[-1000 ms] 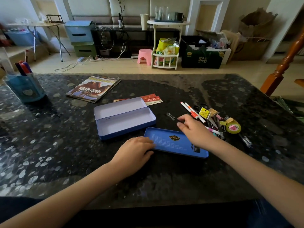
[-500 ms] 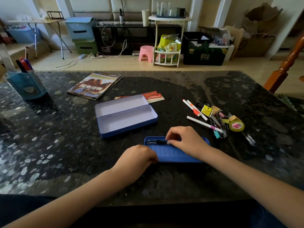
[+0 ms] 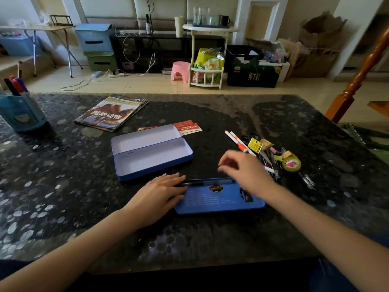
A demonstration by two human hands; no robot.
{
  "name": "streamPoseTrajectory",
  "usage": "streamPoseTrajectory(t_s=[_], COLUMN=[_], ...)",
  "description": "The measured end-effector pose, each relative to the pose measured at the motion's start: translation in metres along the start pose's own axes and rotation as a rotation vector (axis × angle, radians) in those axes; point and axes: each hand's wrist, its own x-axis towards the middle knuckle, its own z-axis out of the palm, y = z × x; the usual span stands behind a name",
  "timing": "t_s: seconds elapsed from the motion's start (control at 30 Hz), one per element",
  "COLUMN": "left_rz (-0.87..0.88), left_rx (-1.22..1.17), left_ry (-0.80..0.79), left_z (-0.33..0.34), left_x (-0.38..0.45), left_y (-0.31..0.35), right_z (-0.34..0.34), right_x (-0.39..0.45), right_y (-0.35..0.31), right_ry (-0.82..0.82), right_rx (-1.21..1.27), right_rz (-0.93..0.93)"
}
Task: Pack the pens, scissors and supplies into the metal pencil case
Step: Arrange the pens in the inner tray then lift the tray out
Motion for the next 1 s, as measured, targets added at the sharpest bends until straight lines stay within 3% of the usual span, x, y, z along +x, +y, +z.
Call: streamPoseTrajectory(t_s=[0.13, 0.23, 0.3, 0.43, 0.6, 0.8, 0.87, 1.0], left_rz=[-0.042, -0.081, -0.084, -0.108, -0.107, -0.096, -0.158, -0.413], left_rx=[-0.012, -0.038, -0.057, -0.094, -0.107, -0.215, -0.433, -1.354], left_ry=[-0.009, -0.006, -0.001, 0.016, 0.038, 0.112, 0.152, 0.073], left_z=[-0.001, -0.002, -0.002, -0.003, -0.002, -0.005, -0.006, -0.017], left_x=[0.000, -0.001, -0.002, -0.005, -0.006, -0.007, -0.007, -0.005], left_y=[-0.001, 0.002, 0.003, 0.004, 0.008, 0.023, 0.033, 0.057], right_z=[-0.063, -0.081, -0.072, -0.060, -0.068, -0.061, -0.048, -0.015], right_x=[0.008, 0.007, 0.007, 0.013, 0.012, 0.003, -0.007, -0.030], right_y=[0.029, 0.051, 0.052, 0.047, 0.047, -0.001, -0.022, -0.061], right_ry=[0.045, -0.109, -0.213, -0.214, -0.017, 0.073, 0.016, -0.181], right_rx=[-0.164, -0.309, -0.273, -0.215, -0.203, 0.500, 0.544, 0.704], right_rz=[0.351, 0.624, 0.726, 0.731, 0.649, 0.647, 0.567, 0.480])
